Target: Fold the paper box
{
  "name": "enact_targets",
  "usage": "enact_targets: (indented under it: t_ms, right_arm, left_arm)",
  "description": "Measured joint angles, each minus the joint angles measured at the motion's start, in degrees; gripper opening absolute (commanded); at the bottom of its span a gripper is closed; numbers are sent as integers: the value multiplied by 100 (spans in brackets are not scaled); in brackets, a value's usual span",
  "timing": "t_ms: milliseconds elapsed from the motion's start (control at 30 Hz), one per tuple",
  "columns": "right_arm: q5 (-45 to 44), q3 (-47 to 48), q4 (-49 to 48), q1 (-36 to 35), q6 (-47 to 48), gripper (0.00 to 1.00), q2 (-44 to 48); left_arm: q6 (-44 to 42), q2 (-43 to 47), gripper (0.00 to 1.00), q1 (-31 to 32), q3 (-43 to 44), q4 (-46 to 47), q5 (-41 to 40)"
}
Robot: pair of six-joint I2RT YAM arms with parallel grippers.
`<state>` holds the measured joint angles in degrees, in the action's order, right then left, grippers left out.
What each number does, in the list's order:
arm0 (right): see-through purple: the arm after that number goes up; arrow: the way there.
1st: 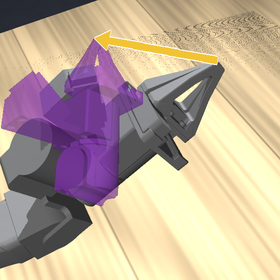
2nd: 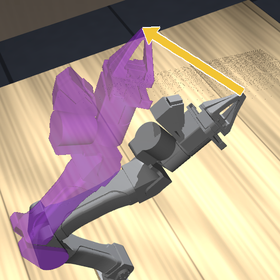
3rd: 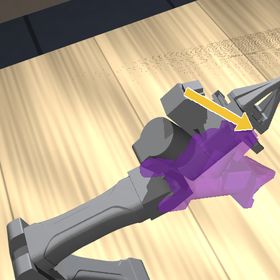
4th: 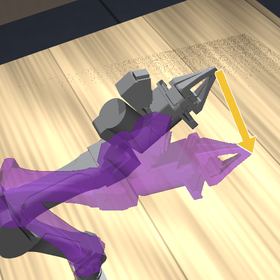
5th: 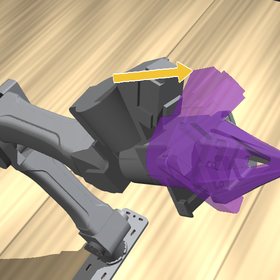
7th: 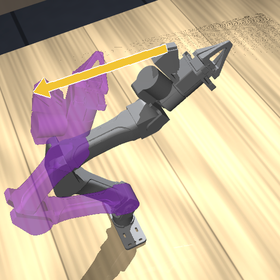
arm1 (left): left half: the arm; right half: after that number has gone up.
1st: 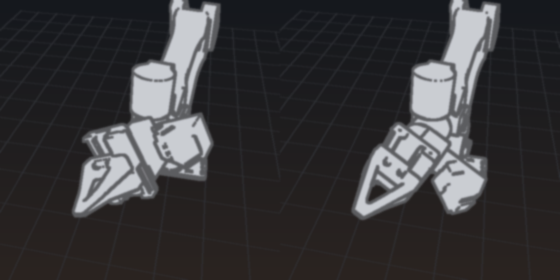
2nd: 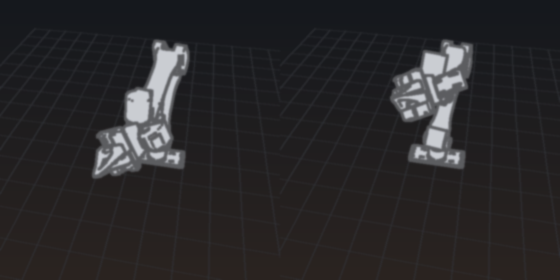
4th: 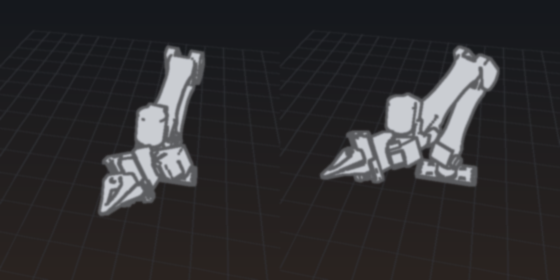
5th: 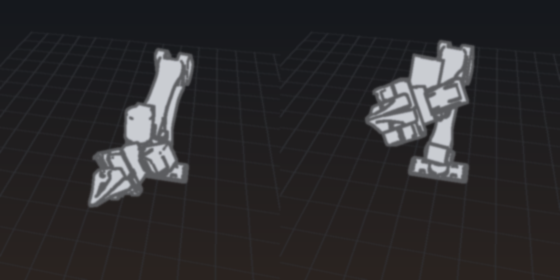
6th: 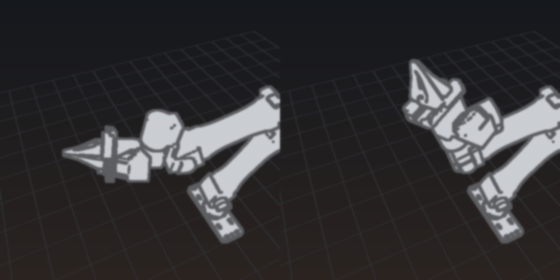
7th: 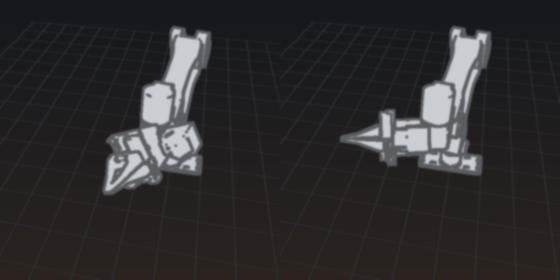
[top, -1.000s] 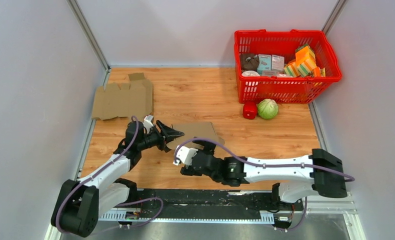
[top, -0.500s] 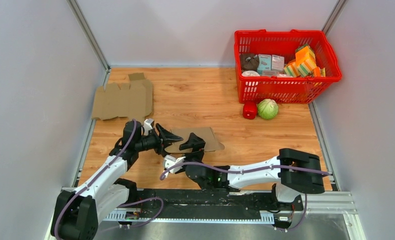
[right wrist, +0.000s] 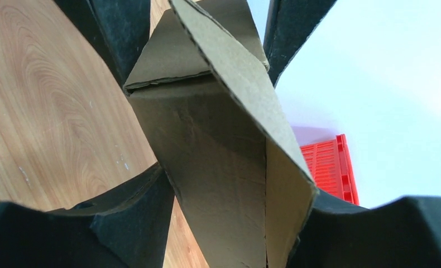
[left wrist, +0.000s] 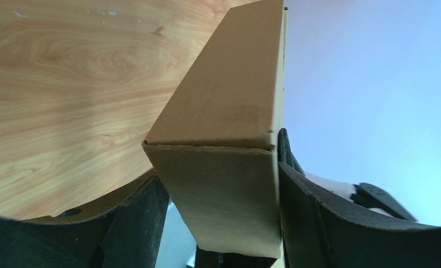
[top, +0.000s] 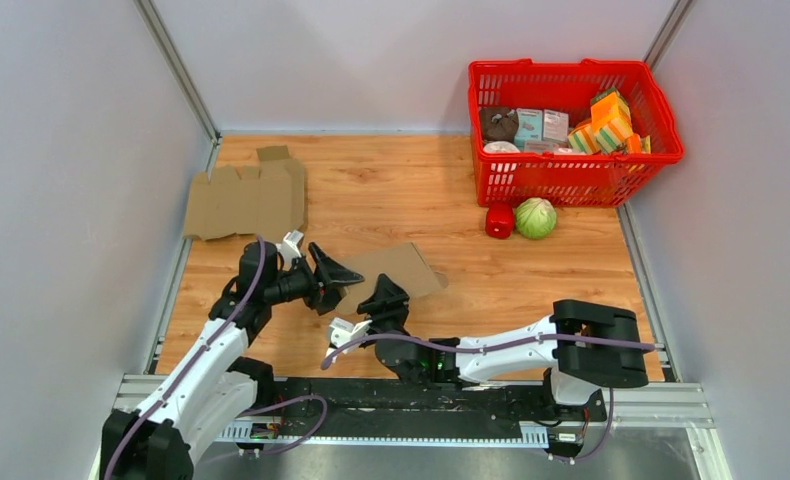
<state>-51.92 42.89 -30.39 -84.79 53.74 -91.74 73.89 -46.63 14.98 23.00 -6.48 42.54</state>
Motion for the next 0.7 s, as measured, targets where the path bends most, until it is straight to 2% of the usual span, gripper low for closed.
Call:
enact_targets:
  t_ms: [133, 233, 267, 333, 400, 533, 600, 700]
  right_arm:
    - [-13, 2, 350, -28, -302, 52, 68]
    - [35, 50, 1322, -39, -872, 51, 330]
    - [87, 105, 1707, -42, -1117, 48, 439]
    - [138, 332, 2736, -22, -1718, 48, 734]
    - [496, 828, 3960, 101, -2345, 52, 944]
    - [1613, 2315, 6218, 568, -3377, 53, 841]
    - [2326, 2924, 6996, 901, -3713, 52, 664]
    - [3248, 3412, 7818, 1419, -4035, 53, 282]
  left_arm:
    - [-918, 286, 76, 4, 317, -846, -466]
    - [-1746, 542, 77, 35, 691, -1718, -1263]
    - [-1961, 688, 77, 35, 789, -1950, -1561]
    - [-2341, 1056, 78, 35, 881, -2352, -2127]
    - [-2680, 1421, 78, 31, 981, -2806, -2699]
    - [-3403, 1729, 75, 31, 1484, -3550, -3543]
    - [-3742, 1738, 73, 31, 1696, -3626, -3626]
    - [-4039, 1694, 72, 31, 1759, -3467, -3230]
